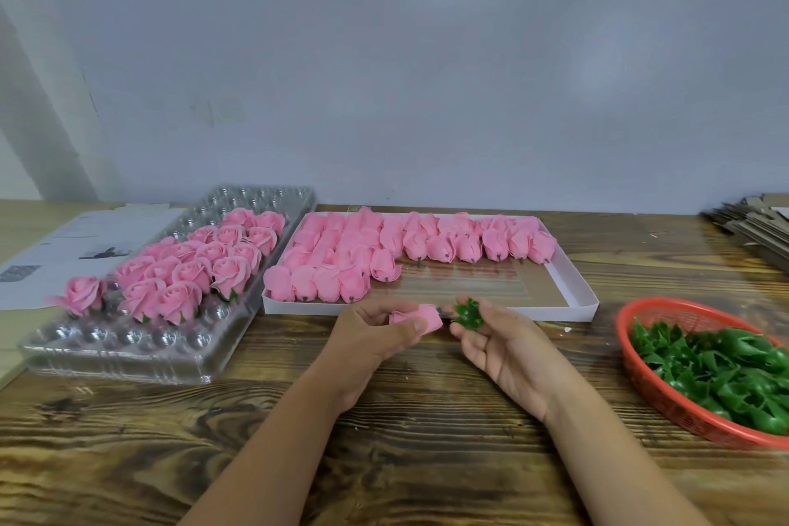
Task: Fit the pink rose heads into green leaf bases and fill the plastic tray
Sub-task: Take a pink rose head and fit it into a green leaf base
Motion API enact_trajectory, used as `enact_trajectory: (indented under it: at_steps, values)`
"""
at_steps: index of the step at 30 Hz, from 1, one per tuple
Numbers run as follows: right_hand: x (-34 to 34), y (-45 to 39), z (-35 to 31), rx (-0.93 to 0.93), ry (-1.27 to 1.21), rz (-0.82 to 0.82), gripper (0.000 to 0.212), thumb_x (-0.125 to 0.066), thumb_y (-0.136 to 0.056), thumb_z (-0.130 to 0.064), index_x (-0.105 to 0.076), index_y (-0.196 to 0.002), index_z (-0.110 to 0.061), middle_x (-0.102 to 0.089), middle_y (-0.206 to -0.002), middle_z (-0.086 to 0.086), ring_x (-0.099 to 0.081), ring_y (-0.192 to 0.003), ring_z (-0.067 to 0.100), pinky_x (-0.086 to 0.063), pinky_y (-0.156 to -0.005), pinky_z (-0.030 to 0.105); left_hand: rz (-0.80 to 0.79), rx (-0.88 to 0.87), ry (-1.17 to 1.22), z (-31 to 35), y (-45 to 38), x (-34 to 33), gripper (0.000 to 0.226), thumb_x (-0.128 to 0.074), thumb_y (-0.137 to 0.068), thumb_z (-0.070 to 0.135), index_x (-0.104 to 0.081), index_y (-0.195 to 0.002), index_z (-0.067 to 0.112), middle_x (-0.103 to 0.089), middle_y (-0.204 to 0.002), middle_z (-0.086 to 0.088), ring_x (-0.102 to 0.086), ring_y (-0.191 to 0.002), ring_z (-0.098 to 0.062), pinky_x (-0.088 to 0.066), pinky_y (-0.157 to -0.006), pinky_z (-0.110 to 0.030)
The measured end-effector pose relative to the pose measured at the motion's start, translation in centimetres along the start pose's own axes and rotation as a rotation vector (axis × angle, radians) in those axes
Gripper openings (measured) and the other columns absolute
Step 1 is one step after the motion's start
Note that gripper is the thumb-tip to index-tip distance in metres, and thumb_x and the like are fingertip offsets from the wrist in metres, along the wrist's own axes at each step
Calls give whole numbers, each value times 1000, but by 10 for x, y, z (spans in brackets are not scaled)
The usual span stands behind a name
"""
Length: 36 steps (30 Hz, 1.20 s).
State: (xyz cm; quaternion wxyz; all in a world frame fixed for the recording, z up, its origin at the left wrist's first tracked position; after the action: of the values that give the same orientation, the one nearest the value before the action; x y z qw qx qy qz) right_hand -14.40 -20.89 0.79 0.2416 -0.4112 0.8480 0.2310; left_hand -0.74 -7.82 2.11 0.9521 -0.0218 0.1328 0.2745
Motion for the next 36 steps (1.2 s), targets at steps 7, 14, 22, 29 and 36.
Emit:
enact_trajectory:
  at_steps: [7, 14, 22, 29, 36]
  values:
    - [-10, 0, 10, -2, 94, -59, 34, -55, -92, -25, -64, -117, -3, -73, -112, 17, -74, -93, 20, -59, -70, 27, -10, -135, -180, 2, 3, -5, 22, -86, -77, 10, -83, -88, 28, -78, -96, 5, -72, -92, -7, -55, -79, -20]
    - [-13, 0, 12, 43, 90, -64, 31, -46, -102, -17, -60, -124, -1, -70, -118, 17, -70, -106, 23, -60, -81, 29, 30, -196, -308, 1, 2, -4, 25, -87, -79, 9, -82, -87, 32, -79, -98, 8, -73, -95, -9, -55, -79, -16]
    - [-15, 2, 14, 33, 18, -71, 34, -46, -96, 7, -57, -127, 0, -68, -121, 21, -69, -106, 25, -58, -88, 30, 70, -177, -256, -1, 0, -3, 22, -86, -78, 5, -83, -86, 25, -80, -96, 4, -74, -92, -9, -54, -76, -14]
    - [-16, 3, 13, 146, 86, 15, 20, -52, -95, 5, -63, -111, -1, -75, -104, 15, -73, -94, 18, -58, -75, 20, 60, -130, -161, -4, -3, -1, 21, -84, -79, 1, -80, -98, 9, -79, -100, -4, -74, -95, -15, -58, -83, -23]
    - [-20, 7, 13, 188, 172, 15, 24, -55, -93, 7, -69, -109, -3, -75, -106, 14, -72, -99, 18, -58, -80, 20, 25, -113, -112, -5, -3, -2, 18, -82, -81, 2, -82, -91, 17, -79, -99, -6, -73, -93, -14, -58, -81, -24]
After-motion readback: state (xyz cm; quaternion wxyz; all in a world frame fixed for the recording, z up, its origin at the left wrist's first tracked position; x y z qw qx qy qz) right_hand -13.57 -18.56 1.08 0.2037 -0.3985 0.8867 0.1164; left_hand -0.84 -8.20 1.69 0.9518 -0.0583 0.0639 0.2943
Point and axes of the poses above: each hand's wrist, its own y-axis away from the middle knuckle, its own x-axis out of the back of the hand, z = x × y, the point moved 4 cm from there along -y, towards the middle knuckle
